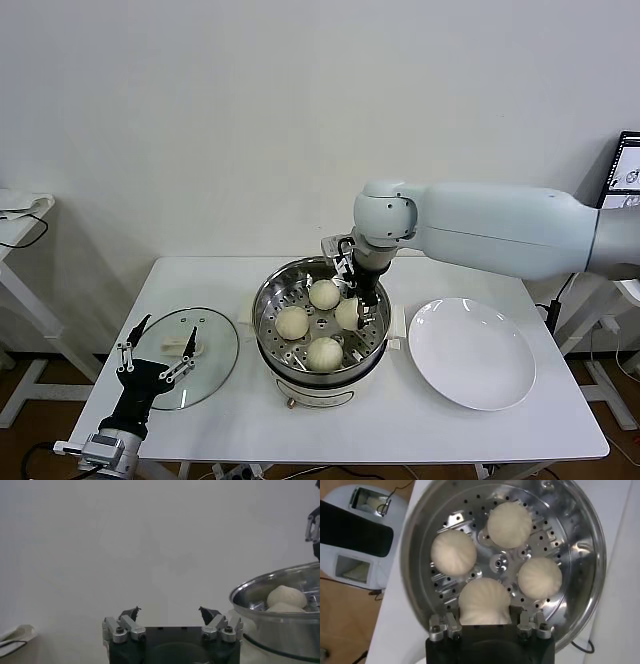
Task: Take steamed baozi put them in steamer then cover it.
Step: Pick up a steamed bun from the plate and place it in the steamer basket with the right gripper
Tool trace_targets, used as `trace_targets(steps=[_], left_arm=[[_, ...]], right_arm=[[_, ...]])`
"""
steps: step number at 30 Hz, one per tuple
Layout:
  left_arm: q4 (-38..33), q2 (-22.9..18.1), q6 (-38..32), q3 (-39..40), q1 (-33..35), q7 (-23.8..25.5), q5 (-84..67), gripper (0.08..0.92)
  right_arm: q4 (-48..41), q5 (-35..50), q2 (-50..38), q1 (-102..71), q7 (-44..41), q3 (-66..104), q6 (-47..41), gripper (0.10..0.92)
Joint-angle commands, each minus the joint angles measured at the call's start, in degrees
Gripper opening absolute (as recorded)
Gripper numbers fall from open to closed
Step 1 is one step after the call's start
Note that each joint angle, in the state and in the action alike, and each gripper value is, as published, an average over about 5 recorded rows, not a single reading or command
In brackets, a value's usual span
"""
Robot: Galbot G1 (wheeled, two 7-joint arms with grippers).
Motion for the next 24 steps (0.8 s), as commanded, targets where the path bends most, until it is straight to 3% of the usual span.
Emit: trace_targets(steps=[1, 13, 21, 24], left_arm=[[0.6, 0.1, 0.0, 0.0, -0.2, 0.1, -0.1, 0.823], [1.3, 0.2, 0.0, 0.0, -0.4, 0.1, -0.1, 0.823], [1.4, -0.1, 0.0, 0.2, -0.3, 0.0, 0.1, 0.823], [1.3, -0.1, -0.1, 0.3, -0.2, 0.0, 0.3, 0.823]], right_arm=[[-3.8, -2.6, 1.6, -4.0, -0.3, 1.1, 0.0, 0.653], [-3.8, -3.8, 1.1, -4.7, -0.5, 1.4, 0.3, 0.655], [-2.1, -1.7, -2.3, -3.5, -1.3, 4.0, 0.9, 0.8], [-1.0, 0.1, -5.6, -1.6, -2.7, 5.7, 1.8, 0.82]])
